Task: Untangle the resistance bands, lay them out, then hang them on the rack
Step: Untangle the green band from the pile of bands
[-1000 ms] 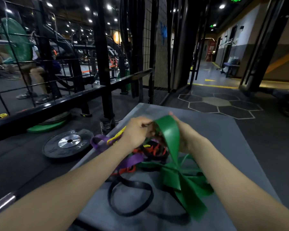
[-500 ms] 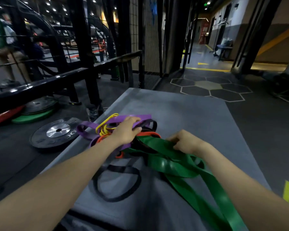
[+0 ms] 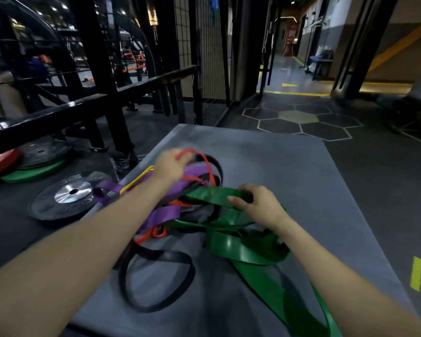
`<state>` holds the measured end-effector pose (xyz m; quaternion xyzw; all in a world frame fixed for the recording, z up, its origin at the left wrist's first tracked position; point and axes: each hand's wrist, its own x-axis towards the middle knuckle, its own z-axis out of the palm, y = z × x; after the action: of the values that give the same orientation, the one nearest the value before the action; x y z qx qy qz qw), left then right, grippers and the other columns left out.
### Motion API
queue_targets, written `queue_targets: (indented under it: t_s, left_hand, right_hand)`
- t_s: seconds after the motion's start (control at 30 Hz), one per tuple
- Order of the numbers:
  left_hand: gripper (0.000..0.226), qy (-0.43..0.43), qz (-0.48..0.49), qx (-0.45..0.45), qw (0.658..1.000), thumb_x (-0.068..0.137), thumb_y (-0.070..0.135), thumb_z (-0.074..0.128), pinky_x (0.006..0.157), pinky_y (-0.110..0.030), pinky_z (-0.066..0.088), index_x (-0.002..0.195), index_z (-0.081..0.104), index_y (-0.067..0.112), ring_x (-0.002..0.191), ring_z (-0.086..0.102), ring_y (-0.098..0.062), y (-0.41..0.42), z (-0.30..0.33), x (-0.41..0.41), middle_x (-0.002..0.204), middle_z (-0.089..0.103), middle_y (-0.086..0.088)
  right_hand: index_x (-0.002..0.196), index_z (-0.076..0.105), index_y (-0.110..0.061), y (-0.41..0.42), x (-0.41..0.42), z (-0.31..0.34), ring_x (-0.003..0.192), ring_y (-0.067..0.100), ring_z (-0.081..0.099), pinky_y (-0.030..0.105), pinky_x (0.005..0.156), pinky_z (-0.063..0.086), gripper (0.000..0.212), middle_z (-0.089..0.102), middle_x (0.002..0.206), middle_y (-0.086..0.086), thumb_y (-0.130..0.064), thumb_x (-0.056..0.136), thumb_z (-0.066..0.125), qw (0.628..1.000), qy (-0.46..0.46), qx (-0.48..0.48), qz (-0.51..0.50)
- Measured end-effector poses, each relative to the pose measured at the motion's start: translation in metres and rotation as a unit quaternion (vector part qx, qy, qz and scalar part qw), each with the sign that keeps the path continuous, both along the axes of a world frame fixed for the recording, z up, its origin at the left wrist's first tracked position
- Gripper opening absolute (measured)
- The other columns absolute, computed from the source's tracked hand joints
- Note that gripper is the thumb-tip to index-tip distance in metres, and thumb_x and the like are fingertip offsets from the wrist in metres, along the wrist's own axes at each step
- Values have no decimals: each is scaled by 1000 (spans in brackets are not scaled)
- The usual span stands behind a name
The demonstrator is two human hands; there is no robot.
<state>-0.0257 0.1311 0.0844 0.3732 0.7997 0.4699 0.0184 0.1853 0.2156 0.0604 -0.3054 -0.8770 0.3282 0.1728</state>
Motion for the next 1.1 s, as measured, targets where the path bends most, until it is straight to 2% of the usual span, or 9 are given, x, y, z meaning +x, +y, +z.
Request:
queue_targets:
  t_s: [0.2,0.3,0.43,0.53,0.63,0.8,0.87,0.93,1.1]
  left_hand:
    - [28,-165,44,202,964,94,15,51,48,-21,32,67,57,13,38,40,0,-33,72,-23,34,47,10]
    - [31,-227,51,292,928,95,14,49,55,-25,36,64,52,16,49,43,-8,-56,89,-34,35,50,11]
    - [33,-231,65,303,922,98,15,43,46,-16,36,66,50,14,33,42,1,-80,94,-35,34,48,12]
    - [34,-229,59,233,943,98,12,41,47,-17,37,65,47,13,41,46,-4,-88,74,-29,43,52,6]
    - [32,-206,79,119,968,97,14,43,60,-30,38,66,49,14,65,47,-19,-98,33,-33,66,51,-7]
    - [18,-229,48,-28,972,88,23,57,76,-32,48,77,55,9,77,58,-27,-111,-17,-33,86,62,-14]
    - [25,-181,16,-109,977,84,31,59,76,-31,50,79,54,8,79,61,-28,-111,-20,-26,84,65,-14]
    - [21,-102,-12,-187,977,93,20,52,63,-26,37,74,47,13,74,51,-21,-111,-23,-15,73,55,-6]
    - [21,-42,-45,-253,965,97,32,44,78,-27,35,93,53,13,97,54,-20,-114,-34,-17,99,57,-9]
  right_hand:
    - [96,64,-14,-10,-14,33,74,20,60,26,62,43,15,66,82,4,-23,85,67,994,100,48,3]
    - [99,64,-15,-9,-17,39,81,21,60,29,67,45,15,64,87,3,-21,85,67,992,85,89,-13]
    - [103,63,-14,-9,-19,40,88,26,59,32,70,45,17,65,100,7,-18,87,64,986,87,128,-57]
    - [103,62,-12,-10,-18,38,92,30,58,35,71,48,17,63,101,8,-19,87,63,982,68,159,-80]
    - [99,60,-13,-8,-12,21,92,32,59,37,73,50,17,64,97,9,-25,87,63,981,-46,180,-48]
    - [117,58,-16,-12,-10,-5,113,28,53,36,93,39,27,57,121,6,-23,91,54,956,-195,217,-21]
    - [122,57,-16,-19,-17,-8,119,30,48,38,97,39,35,54,126,8,-12,88,51,962,-182,204,-9]
    - [125,55,-14,-25,-26,-9,120,32,45,38,99,40,45,52,126,11,-2,82,47,975,-132,177,3]
    - [121,55,-8,-37,-50,-3,113,31,51,36,97,42,38,54,118,13,-8,83,56,992,-9,124,37]
